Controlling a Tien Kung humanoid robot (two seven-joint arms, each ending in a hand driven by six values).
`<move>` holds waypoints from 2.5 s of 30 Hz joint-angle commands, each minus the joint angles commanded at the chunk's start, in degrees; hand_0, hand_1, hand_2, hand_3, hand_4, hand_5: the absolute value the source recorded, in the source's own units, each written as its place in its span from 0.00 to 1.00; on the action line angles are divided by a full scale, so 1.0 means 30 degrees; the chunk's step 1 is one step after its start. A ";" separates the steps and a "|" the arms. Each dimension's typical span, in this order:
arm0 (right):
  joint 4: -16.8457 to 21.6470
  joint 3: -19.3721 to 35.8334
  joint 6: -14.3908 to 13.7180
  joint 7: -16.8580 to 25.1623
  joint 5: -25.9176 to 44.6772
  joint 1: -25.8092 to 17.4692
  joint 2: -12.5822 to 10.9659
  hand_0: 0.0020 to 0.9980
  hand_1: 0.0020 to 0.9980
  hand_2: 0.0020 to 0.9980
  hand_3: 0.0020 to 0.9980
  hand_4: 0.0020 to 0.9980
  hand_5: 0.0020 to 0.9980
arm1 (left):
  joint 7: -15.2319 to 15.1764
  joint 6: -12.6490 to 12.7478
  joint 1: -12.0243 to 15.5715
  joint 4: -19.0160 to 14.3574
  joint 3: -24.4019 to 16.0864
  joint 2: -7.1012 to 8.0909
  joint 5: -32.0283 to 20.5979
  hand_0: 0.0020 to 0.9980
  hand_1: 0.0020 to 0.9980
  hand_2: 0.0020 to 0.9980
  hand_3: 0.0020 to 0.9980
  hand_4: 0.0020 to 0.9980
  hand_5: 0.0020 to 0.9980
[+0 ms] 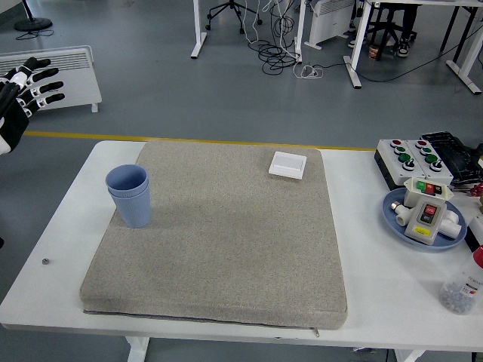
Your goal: Push cup pick cup insert cup
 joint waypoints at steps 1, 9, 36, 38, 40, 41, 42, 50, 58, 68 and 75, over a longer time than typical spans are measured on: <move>0.0000 0.0018 0.0004 -0.0002 -0.0031 -0.0009 0.0006 0.68 0.58 0.58 0.58 0.10 0.54 | -0.0288 -0.0071 0.0533 -0.0094 -0.0362 -0.0246 -0.0869 0.69 0.73 0.74 0.69 0.65 0.94; 0.0000 0.0121 -0.0006 -0.0018 -0.0088 -0.0081 0.0084 0.68 0.58 0.58 0.58 0.10 0.54 | -0.2028 -0.0888 0.3319 0.0191 -0.1309 -0.2325 -0.3959 0.70 0.73 0.72 0.68 0.63 0.96; 0.0000 0.0173 0.0076 -0.0075 -0.0666 -0.0138 -0.0031 0.68 0.58 0.58 0.58 0.10 0.54 | -0.2298 -0.1520 0.7026 0.0561 -0.1982 -0.5951 0.0120 0.77 0.79 0.80 0.72 0.59 0.99; 0.0000 0.0155 0.0077 -0.0066 -0.0631 -0.0103 -0.0031 0.68 0.58 0.58 0.58 0.10 0.54 | -0.2321 -0.1897 0.6991 0.0607 -0.1890 -0.6051 -0.0135 0.80 0.82 0.85 0.78 0.62 1.00; 0.0000 0.0132 0.0077 -0.0057 -0.0586 -0.0072 -0.0035 0.68 0.58 0.58 0.58 0.10 0.54 | -0.2321 -0.2120 0.6960 0.0638 -0.1833 -0.6110 -0.0316 0.80 0.82 0.85 0.78 0.62 1.00; 0.0000 0.0121 0.0075 -0.0055 -0.0562 -0.0041 -0.0038 0.68 0.58 0.58 0.58 0.10 0.54 | -0.2253 -0.2239 0.6938 0.0659 -0.1793 -0.6130 -0.0373 0.80 0.82 0.85 0.78 0.62 1.00; 0.0000 0.0115 0.0075 -0.0054 -0.0551 -0.0029 -0.0040 0.68 0.58 0.58 0.58 0.10 0.54 | -0.2228 -0.2279 0.6930 0.0670 -0.1772 -0.6134 -0.0395 0.80 0.82 0.85 0.78 0.62 1.00; 0.0000 0.0115 0.0086 -0.0092 -0.0592 0.0058 -0.0053 0.68 0.58 0.58 0.58 0.10 0.54 | -0.1890 -0.2365 0.6982 0.0896 -0.1577 -0.6197 -0.0207 0.85 0.86 0.93 0.86 0.63 1.00; 0.0000 0.0200 0.0103 -0.0089 -0.0679 0.0112 -0.0059 0.68 0.58 0.58 0.58 0.10 0.54 | -0.1937 -0.2224 0.6878 0.1076 -0.1686 -0.6274 -0.0029 0.86 0.86 0.94 0.87 0.63 1.00; 0.0000 0.0273 0.0117 -0.0071 -0.0762 0.0211 -0.0040 0.68 0.58 0.58 0.57 0.09 0.54 | -0.1975 -0.2183 0.6772 0.1175 -0.1751 -0.6366 0.0070 0.87 0.87 0.94 0.87 0.63 1.00; 0.0000 0.0343 0.0129 -0.0068 -0.0819 0.0253 -0.0058 0.67 0.58 0.58 0.58 0.09 0.54 | -0.2005 -0.2069 0.6955 0.1109 -0.1768 -0.6326 0.0068 0.87 0.87 0.94 0.87 0.63 1.00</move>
